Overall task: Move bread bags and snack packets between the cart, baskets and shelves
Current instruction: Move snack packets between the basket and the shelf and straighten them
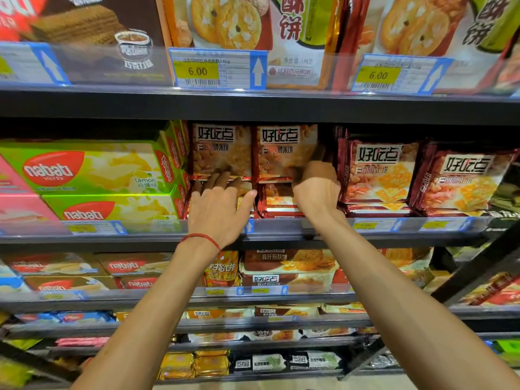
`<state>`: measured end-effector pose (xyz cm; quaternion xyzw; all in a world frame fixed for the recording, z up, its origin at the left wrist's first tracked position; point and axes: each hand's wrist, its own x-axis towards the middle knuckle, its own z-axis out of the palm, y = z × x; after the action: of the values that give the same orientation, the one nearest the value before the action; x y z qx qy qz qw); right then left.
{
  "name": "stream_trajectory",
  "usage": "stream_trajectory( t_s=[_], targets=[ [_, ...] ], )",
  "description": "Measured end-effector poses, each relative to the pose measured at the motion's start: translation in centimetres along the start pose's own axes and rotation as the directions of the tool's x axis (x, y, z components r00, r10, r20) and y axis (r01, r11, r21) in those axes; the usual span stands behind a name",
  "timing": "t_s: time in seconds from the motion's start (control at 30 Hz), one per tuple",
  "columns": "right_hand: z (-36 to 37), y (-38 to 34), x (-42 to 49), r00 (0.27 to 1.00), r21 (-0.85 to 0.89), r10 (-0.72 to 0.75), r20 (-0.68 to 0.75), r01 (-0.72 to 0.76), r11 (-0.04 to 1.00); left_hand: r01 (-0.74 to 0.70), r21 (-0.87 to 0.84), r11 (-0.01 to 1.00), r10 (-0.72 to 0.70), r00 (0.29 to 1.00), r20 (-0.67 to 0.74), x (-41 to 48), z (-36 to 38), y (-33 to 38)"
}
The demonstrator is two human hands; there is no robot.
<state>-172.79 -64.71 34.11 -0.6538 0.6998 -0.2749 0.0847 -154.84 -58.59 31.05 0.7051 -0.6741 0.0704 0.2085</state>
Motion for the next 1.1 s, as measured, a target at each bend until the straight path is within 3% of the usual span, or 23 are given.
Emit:
stream_trajectory(
  t_s=[0.17,0.33,0.43,0.57,0.77,0.93,1.1],
  targets=[
    [0.0,-0.2,0.0,0.999,0.090,0.003,0.040,-0.006,0.996,-0.091,-0.167,0.982,0.100,0.994,0.040,0.0,-0.8,2.1],
    [0.3,0.5,-0.4,1.000,0.168,0.006,0.010,-0.008,0.986,0.019,-0.300,0.954,0.021,0.991,0.130,1.7,-0.3,4.0],
    [0.0,0.3,0.1,0.997,0.137,0.016,0.073,-0.026,0.990,0.080,-0.317,0.945,-0.027,0.985,0.169,2.2,-0.1,3.9],
    [-0.2,0.1,0.0,0.991,0.115,0.022,0.132,-0.038,0.993,0.035,-0.290,0.956,0.030,0.975,0.219,2.1,0.2,3.9],
    [-0.2,1.4,-3.1,0.975,0.123,-0.222,-0.003,0.221,0.967,-0.047,-0.198,0.979,0.078,0.985,0.152,0.8,-0.6,3.9],
    [-1.2,3.4,-6.1,0.823,-0.014,-0.567,-0.035,0.567,0.823,-0.233,0.004,0.972,0.233,0.972,0.021,-2.2,-1.4,2.3],
    [-1.3,4.4,-9.8,0.703,-0.122,-0.709,0.055,0.710,0.694,-0.238,0.163,0.957,0.235,0.971,0.042,-8.2,-2.5,1.1]
  ],
)
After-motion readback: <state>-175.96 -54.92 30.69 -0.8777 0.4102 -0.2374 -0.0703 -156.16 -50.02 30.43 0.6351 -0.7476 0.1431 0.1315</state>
